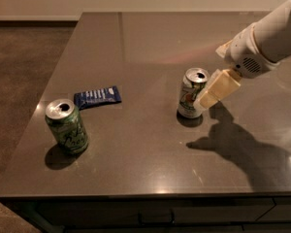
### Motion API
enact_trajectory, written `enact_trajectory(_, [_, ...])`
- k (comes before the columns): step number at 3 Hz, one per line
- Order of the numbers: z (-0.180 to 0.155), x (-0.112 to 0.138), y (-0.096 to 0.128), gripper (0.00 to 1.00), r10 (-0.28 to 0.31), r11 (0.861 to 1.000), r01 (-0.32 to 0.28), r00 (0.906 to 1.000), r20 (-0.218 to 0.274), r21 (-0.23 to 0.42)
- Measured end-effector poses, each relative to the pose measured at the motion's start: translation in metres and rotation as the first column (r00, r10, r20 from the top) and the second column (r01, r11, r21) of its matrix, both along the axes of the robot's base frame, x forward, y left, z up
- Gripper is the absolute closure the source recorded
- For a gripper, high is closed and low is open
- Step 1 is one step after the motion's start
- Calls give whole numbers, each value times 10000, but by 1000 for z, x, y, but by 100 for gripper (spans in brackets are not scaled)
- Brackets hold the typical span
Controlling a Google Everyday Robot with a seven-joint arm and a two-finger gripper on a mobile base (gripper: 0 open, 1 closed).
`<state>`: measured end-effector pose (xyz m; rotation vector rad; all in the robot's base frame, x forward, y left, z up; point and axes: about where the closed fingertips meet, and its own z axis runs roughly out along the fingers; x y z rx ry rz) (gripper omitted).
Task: Move 7up can near green can
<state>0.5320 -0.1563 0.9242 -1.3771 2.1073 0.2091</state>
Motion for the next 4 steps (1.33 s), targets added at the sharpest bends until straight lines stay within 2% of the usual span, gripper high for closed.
enact_trajectory(2, [-16,3,23,0,392,9970,-387,9992,-62,673])
enact_trajectory(3, [-20,3,32,17,633,9941,-622,9979,-98,884])
enact_trajectory(4, [-20,4,36,41,805,9917,-794,9967,-67,1016])
